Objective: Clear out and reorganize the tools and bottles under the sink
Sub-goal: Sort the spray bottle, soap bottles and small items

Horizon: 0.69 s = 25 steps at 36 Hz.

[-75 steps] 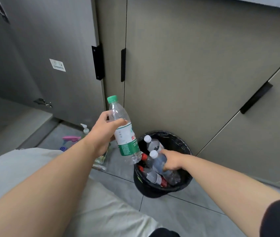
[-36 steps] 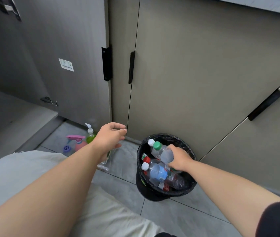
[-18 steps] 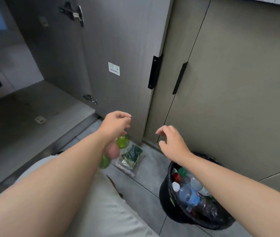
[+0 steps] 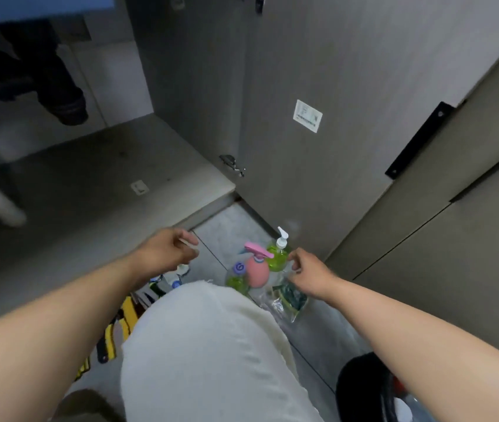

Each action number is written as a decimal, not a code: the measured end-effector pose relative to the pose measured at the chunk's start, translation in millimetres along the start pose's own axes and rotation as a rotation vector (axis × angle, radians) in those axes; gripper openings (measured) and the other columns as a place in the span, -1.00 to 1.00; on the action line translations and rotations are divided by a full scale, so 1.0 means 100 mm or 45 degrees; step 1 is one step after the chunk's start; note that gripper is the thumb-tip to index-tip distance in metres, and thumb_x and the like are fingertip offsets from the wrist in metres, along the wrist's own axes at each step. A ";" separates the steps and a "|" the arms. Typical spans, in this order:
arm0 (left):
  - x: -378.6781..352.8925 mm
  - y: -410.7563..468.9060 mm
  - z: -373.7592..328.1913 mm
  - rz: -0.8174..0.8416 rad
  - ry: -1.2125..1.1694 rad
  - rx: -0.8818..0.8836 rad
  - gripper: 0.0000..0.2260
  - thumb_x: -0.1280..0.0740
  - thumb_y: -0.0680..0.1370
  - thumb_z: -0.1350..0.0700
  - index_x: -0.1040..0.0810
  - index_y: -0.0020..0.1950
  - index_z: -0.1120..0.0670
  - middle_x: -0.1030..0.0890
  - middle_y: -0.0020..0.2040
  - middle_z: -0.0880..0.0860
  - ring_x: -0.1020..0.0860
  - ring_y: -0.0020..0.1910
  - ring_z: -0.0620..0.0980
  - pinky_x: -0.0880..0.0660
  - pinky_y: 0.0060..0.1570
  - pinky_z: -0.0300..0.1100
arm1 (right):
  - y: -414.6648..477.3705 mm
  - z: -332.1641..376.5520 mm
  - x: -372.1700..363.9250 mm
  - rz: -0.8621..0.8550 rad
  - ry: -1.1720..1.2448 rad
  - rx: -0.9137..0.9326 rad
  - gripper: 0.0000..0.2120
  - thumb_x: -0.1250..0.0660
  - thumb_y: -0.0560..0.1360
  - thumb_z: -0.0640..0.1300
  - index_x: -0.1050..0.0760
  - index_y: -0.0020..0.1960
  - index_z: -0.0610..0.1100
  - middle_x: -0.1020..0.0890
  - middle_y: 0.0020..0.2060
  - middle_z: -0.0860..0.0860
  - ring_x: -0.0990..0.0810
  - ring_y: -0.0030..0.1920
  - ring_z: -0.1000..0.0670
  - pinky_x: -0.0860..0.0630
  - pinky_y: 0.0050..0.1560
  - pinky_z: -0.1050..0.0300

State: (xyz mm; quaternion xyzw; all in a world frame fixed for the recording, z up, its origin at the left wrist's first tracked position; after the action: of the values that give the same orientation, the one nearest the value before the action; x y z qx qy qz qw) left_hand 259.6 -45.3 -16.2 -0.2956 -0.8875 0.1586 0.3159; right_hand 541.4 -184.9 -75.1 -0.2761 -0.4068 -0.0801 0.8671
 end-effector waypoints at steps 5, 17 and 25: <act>-0.50 0.36 0.20 0.137 0.105 -0.046 -0.68 -0.55 0.47 0.12 -0.60 0.19 -0.02 -0.62 0.00 0.02 -0.57 -0.22 -0.10 -0.48 -0.24 -0.34 | 0.39 0.03 -0.14 -0.017 -0.030 0.029 -0.52 -0.39 0.46 -0.17 -0.42 0.36 -0.12 -0.53 0.18 -0.12 -0.49 0.13 -0.07 -0.39 0.03 0.21; -1.48 0.91 0.40 0.141 0.365 -0.292 -0.61 -0.47 0.50 0.05 -0.58 0.33 -0.05 -0.56 0.23 -0.01 -0.55 0.19 0.01 -0.54 0.18 -0.09 | 1.01 0.23 -0.56 -0.063 -0.200 0.180 -0.90 -0.37 0.52 -0.06 -0.61 0.01 0.01 -0.62 -0.11 0.03 -0.61 -0.07 -0.06 -0.36 -0.18 0.17; -1.43 1.00 0.52 0.010 0.247 -0.361 -0.74 -0.39 0.56 0.06 -0.63 0.24 -0.08 -0.58 0.19 -0.04 -0.52 0.13 0.00 -0.54 0.11 -0.06 | 1.26 0.63 -0.43 -0.169 -0.146 0.329 -0.83 -0.40 0.53 -0.10 -0.67 0.10 0.00 -0.64 -0.09 -0.01 -0.54 -0.12 0.03 -0.36 -0.15 0.27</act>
State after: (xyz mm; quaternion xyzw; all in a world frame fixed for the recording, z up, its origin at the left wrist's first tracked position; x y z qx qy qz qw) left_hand 357.3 -61.8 -169.1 -0.3544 -0.8652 0.0036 0.3547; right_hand 517.1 -49.4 -127.0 -0.1388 -0.4800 -0.0685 0.8635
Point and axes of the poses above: each hand's wrist, its own y-axis towards the middle knuckle, its own x-axis out of the back of the hand, z = x × y, the point moved 6 cm from there along y, towards the middle knuckle
